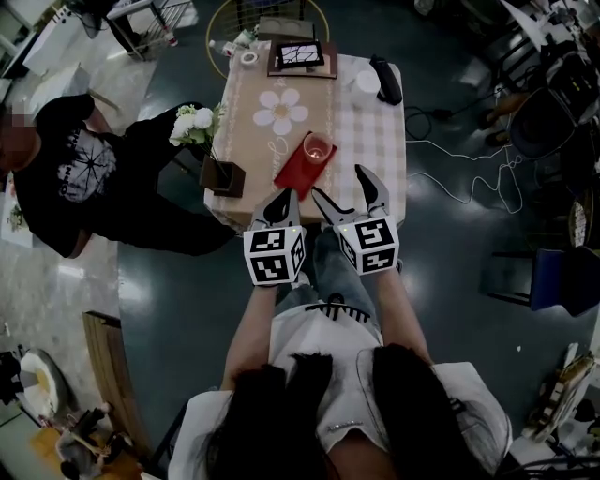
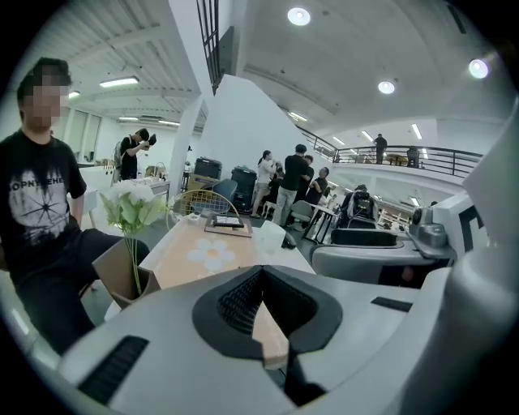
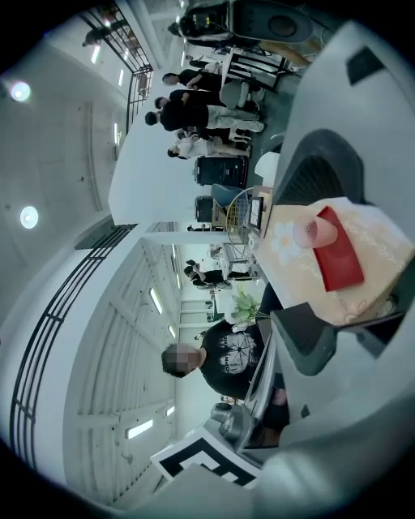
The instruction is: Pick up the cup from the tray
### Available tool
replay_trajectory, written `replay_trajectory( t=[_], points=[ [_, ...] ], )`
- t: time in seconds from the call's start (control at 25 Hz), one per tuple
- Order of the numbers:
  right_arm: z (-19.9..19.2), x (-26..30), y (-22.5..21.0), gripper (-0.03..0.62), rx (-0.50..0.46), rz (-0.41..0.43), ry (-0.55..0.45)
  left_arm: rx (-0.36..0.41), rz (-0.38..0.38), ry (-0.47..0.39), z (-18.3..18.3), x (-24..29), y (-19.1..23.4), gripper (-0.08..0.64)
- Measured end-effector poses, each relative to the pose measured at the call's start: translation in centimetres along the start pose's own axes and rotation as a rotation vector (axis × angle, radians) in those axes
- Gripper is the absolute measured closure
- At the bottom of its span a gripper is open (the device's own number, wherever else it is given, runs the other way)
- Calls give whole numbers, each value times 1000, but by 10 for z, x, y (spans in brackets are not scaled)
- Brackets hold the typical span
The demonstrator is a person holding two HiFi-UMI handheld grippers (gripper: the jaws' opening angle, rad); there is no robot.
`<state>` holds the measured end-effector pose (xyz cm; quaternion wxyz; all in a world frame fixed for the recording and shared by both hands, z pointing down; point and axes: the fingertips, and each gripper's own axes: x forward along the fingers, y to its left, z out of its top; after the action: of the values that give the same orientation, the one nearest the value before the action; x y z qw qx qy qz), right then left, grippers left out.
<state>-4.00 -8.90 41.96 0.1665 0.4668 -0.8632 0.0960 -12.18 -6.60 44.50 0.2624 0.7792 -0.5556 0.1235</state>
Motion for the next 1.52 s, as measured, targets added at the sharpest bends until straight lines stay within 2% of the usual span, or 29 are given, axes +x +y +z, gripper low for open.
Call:
replay_trajectory(
  t=[0.2, 0.32, 0.68, 0.92, 1.24, 1.52],
  points=[
    [-8, 28, -13, 202, -2, 10, 26, -29, 55, 28, -2, 23, 19, 552],
    [-11, 45, -22, 202, -37, 10, 43, -25, 75, 29, -2, 38, 27, 552],
    [-34, 92, -39, 195, -25, 61, 95, -34, 95, 68, -3, 82, 39, 552],
    [-56, 121, -44, 192, -25, 92, 139, -65, 111, 90, -10, 110, 51, 552],
    [-83, 150, -45, 192, -39, 120, 179, -67, 136, 127, -26, 136, 66, 552],
    [-98, 172, -51, 192, -37, 120, 209, -66, 152, 120, -21, 155, 73, 552]
  ],
)
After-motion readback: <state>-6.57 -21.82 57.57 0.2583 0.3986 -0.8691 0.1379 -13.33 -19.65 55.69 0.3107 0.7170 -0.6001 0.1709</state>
